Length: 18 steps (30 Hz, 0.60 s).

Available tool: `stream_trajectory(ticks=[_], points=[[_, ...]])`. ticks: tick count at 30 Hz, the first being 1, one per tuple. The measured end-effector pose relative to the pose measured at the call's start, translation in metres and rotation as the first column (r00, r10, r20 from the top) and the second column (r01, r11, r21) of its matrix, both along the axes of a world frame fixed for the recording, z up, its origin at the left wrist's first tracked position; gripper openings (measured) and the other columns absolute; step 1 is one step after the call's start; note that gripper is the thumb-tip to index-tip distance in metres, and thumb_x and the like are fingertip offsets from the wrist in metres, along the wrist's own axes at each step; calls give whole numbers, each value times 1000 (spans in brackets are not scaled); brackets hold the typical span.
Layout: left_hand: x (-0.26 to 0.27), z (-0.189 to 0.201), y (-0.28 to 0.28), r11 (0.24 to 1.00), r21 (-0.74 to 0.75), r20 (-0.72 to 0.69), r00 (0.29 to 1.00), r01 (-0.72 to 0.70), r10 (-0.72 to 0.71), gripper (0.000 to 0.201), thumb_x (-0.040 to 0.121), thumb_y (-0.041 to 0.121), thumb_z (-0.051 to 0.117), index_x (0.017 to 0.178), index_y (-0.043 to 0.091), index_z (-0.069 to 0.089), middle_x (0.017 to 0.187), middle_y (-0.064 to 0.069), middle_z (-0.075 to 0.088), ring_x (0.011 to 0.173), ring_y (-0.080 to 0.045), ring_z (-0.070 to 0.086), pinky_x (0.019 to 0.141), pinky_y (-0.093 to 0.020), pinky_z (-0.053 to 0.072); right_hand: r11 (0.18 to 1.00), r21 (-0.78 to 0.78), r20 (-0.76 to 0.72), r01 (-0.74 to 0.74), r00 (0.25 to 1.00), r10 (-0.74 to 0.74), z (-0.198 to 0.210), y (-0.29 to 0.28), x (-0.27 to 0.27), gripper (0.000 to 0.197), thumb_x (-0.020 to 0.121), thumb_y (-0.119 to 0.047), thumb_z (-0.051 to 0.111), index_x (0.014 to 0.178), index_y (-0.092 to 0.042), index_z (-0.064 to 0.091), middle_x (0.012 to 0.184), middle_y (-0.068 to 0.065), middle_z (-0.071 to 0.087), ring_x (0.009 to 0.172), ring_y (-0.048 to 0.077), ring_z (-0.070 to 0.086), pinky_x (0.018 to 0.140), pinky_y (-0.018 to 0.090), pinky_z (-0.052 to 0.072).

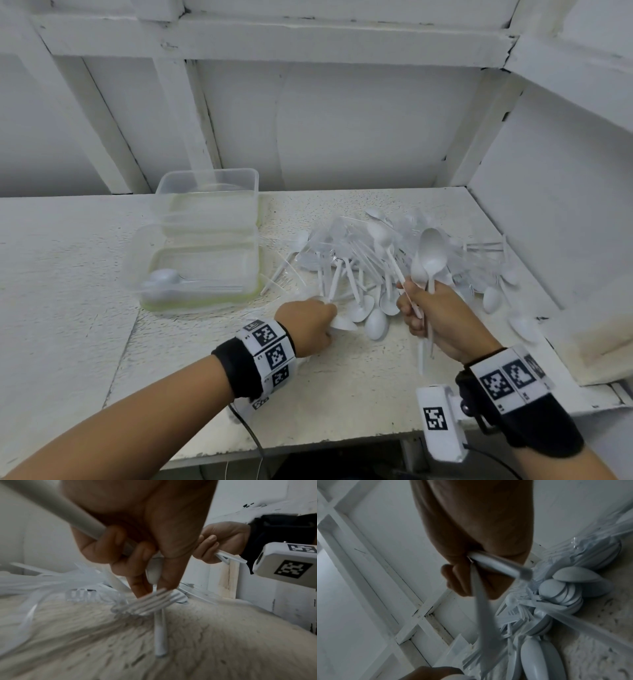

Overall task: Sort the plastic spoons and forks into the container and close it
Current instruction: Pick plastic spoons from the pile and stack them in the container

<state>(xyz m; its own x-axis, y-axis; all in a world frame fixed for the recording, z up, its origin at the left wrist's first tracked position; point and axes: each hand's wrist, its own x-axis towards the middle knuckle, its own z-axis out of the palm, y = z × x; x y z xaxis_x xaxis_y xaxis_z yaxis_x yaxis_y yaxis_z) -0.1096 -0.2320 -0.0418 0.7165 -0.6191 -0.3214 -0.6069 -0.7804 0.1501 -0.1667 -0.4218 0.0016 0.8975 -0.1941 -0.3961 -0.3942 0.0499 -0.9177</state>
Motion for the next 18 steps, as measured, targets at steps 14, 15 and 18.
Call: stream_trajectory(ticks=[14,15,18], points=[[-6,3,11,997,18,-83,993,-81,82,27,88,22,48,114,13,49,110,-7,57,99,-26,57,70,-26,40,990,126,-79,69,995,-59,-7,9,14,22,96,-4,34,83,-9,50,52,1,44,32,4,27,31,12,18],[-5,5,12,996,2,-90,992,-93,93,27,87,22,48,112,13,50,107,-7,58,98,-25,57,70,-26,40,991,114,-79,66,995,-58,-7,9,14,22,96,-3,34,83,-10,51,51,1,43,32,4,26,31,12,18],[-3,13,16,990,-66,-131,985,-124,114,18,85,20,49,103,15,52,91,-2,55,84,-20,52,66,-26,38,995,81,-68,54,997,-48,-9,10,14,19,98,-10,37,86,-10,53,54,2,39,31,3,25,31,13,16]])
